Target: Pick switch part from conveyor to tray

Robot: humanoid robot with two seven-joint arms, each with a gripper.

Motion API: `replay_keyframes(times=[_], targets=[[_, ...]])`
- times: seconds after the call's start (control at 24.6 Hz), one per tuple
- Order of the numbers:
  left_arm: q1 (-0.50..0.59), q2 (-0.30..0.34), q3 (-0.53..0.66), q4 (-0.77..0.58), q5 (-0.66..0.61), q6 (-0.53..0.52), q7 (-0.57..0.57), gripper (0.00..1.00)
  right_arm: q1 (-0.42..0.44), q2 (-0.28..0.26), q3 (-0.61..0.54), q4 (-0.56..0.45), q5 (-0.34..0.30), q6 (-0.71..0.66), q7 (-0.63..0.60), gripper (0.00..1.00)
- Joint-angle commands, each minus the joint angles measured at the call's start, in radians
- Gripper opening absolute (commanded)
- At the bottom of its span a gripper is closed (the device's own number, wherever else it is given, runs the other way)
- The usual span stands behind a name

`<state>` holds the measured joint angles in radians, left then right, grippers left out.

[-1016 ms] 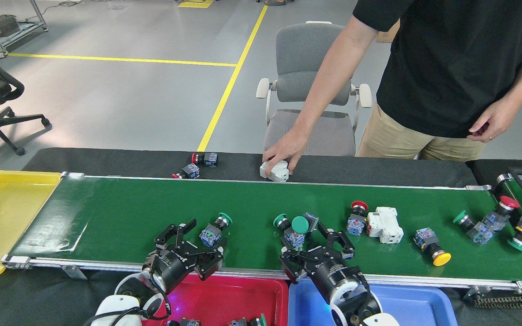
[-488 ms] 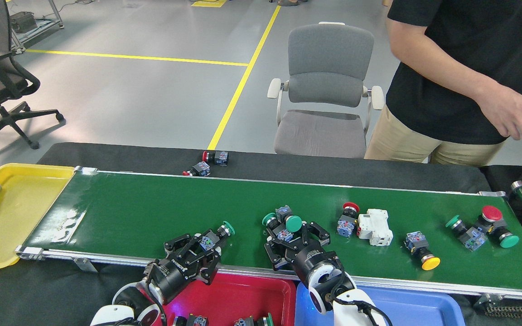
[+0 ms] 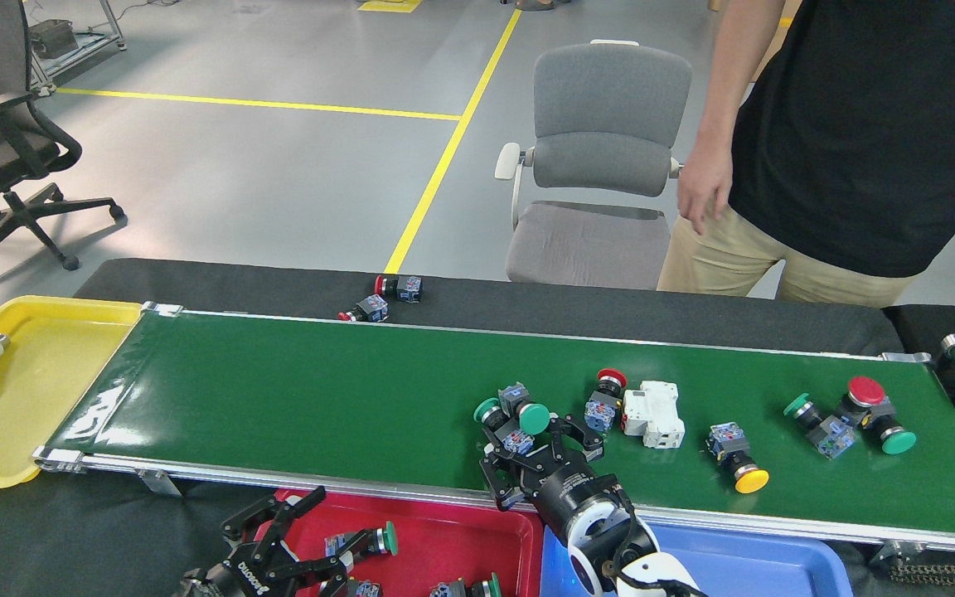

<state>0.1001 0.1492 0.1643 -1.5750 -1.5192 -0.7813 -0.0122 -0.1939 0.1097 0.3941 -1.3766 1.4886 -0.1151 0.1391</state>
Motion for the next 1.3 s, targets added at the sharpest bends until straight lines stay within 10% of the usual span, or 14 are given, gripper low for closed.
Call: replay_keyframes(times=[0.0,0.12,0.24,0.69,1.26], targets=[[0.000,-0.003,0.098,-0.007,0.010,-0.004,0.014,1.00,0.040,-0.008,0.038,-0.093,0.001,-0.050,-0.004,0.02],[0.001,-0.017,0.268,0.035,0.053,0.116,0.021,1.00,0.139,-0.054,0.100,-0.222,0.001,-0.176,-0.012,0.09],[0.003,-0.017,0.342,0.078,0.071,0.122,0.026,1.00,0.177,-0.064,0.144,-0.249,0.001,-0.255,-0.039,1.00],[0.024,-0.014,0.333,0.052,0.065,0.120,0.023,1.00,0.220,-0.113,0.124,-0.355,-0.110,-0.344,-0.049,1.00],[-0.080,-0.031,-0.098,-0.049,0.017,0.243,-0.048,1.00,0.537,-0.025,-0.627,-0.377,-0.182,-0.043,-0.289,0.99]])
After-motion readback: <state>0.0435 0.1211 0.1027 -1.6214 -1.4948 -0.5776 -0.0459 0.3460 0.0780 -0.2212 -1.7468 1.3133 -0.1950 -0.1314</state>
